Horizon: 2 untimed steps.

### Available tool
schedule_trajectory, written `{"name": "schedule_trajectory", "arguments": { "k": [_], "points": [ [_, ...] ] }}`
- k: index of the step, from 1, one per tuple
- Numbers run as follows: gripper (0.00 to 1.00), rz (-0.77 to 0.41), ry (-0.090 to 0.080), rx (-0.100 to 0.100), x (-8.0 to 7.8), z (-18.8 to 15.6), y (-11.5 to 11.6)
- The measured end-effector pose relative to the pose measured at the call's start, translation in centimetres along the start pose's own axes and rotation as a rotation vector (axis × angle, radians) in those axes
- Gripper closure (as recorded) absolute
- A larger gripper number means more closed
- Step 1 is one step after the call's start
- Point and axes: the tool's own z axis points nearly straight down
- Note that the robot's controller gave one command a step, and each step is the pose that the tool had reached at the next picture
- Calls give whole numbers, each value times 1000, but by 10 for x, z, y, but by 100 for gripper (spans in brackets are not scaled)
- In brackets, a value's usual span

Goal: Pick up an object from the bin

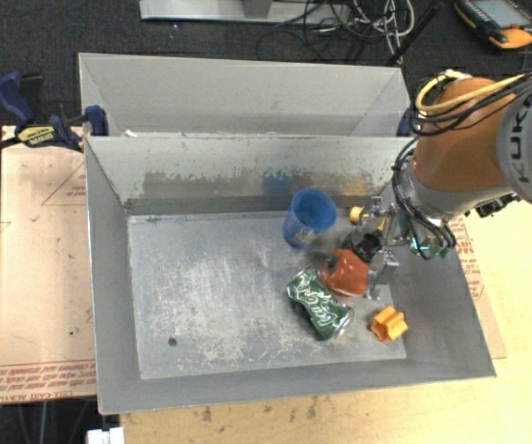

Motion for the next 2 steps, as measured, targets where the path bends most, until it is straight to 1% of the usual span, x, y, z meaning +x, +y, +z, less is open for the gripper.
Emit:
{"name": "schedule_trajectory", "arguments": {
  "k": [1, 2],
  "points": [
    [100, -3, -7, 1, -2, -4, 0],
    [100, -4, -7, 1, -2, -4, 0]
  ]
}}
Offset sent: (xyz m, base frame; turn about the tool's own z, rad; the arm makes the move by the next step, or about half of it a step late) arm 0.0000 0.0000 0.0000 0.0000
